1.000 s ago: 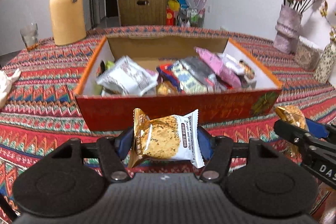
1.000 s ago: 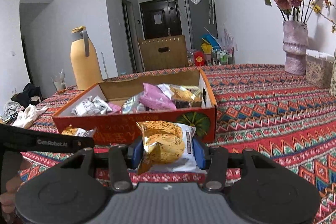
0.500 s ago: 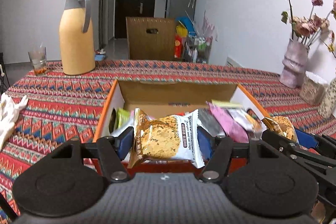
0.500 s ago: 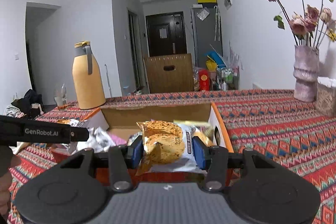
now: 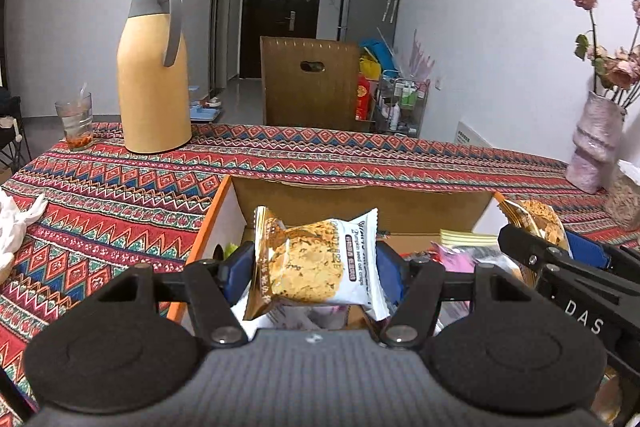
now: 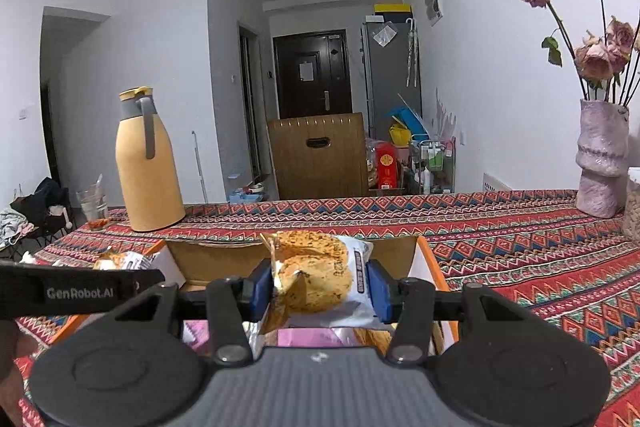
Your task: Organize snacks
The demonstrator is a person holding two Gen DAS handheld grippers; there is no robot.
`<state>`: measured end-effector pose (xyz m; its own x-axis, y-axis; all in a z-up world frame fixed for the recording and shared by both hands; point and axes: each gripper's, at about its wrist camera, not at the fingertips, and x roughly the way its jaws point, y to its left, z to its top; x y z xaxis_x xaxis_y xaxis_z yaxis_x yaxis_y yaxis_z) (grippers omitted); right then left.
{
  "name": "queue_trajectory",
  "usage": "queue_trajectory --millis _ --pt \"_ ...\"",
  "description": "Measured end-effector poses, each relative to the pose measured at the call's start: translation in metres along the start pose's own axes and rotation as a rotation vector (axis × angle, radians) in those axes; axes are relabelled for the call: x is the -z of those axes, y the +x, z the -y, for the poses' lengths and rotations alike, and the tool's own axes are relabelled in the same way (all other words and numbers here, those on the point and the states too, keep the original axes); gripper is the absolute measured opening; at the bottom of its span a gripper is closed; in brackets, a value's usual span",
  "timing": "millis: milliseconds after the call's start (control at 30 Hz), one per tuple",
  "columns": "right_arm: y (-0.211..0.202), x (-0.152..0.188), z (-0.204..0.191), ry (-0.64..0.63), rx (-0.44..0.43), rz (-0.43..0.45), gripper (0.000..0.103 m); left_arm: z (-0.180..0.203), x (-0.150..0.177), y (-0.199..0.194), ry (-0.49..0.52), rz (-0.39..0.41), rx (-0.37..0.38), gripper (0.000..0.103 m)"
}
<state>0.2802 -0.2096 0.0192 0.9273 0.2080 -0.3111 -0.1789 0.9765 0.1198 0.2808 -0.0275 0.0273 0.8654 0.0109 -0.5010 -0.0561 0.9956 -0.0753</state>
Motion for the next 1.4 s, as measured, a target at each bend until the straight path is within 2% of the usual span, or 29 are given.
queue_trajectory --millis 133,267,333,400,433,467,500,633,967,1400 --pt "0.012 0.008 0.003 0.019 0.002 0.000 0.048 -0.003 0.006 0.014 -0.002 0.007 -0.021 0.065" --pt "0.018 0.017 0.006 0.016 -0.006 -0.024 0.050 -0.009 0.011 0.026 -0.008 -0.023 -0.009 0.068" --pt "0.018 0.018 0.006 0.016 -0.006 -0.025 0.061 -0.010 0.012 0.025 -0.013 -0.017 -0.011 0.077" --pt "0.016 0.018 0.006 0.019 -0.009 -0.022 0.062 -0.013 0.013 0.021 -0.024 -0.006 -0.006 0.086" --pt "0.015 0.017 0.006 0.022 -0.013 -0.021 0.069 -0.014 0.013 0.019 -0.032 -0.001 -0.003 0.089" --pt "0.014 0.016 0.007 0.027 -0.016 -0.018 0.073 -0.015 0.013 0.017 -0.041 0.007 -0.007 0.098" --pt "0.013 0.017 0.007 0.030 -0.017 -0.014 0.083 -0.016 0.013 0.015 -0.047 0.018 -0.017 0.103" --pt "0.009 0.016 0.011 0.053 -0.019 0.003 0.103 -0.017 0.011 0.010 -0.055 0.037 -0.012 0.103" --pt "-0.006 0.004 0.007 0.053 0.003 0.043 0.103 -0.014 0.007 -0.001 -0.039 0.039 -0.007 0.103" --pt "-0.079 0.010 0.002 0.019 0.001 0.070 0.103 -0.017 0.017 -0.072 0.007 0.100 -0.008 0.103"
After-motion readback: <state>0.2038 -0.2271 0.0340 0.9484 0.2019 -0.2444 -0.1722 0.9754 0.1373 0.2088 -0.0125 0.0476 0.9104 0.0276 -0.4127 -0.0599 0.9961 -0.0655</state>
